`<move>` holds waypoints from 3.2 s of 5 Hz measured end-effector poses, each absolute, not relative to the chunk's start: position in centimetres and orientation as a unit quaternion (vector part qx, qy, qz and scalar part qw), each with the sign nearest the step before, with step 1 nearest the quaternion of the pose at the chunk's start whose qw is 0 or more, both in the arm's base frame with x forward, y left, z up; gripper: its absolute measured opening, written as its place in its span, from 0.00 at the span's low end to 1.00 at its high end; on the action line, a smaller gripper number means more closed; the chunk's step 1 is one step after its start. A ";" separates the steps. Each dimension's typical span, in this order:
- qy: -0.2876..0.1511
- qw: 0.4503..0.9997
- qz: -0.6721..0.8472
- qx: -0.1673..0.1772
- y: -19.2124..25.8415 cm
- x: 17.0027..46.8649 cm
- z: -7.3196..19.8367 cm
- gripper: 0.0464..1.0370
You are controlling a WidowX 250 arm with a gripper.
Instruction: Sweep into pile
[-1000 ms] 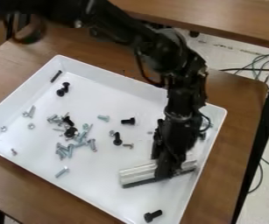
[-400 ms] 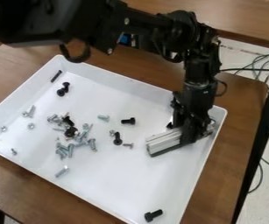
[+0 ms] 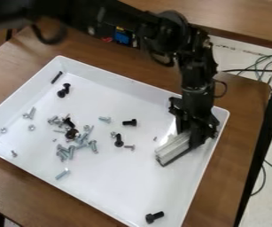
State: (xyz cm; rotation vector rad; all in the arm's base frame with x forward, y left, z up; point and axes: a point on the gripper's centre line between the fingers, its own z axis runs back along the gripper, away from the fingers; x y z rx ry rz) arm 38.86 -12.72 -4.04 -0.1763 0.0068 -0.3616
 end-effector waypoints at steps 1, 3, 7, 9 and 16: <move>-0.023 0.995 -0.050 -0.083 -9.3 38.1 -4.4 0.30; -0.042 0.986 0.143 -0.076 -0.1 37.2 -4.8 0.30; -0.017 0.989 0.137 0.058 18.2 30.8 -4.4 0.30; -0.067 0.995 0.075 0.020 16.0 31.6 -0.9 0.30; -0.009 0.978 -0.158 -0.139 -4.8 28.3 -4.6 0.30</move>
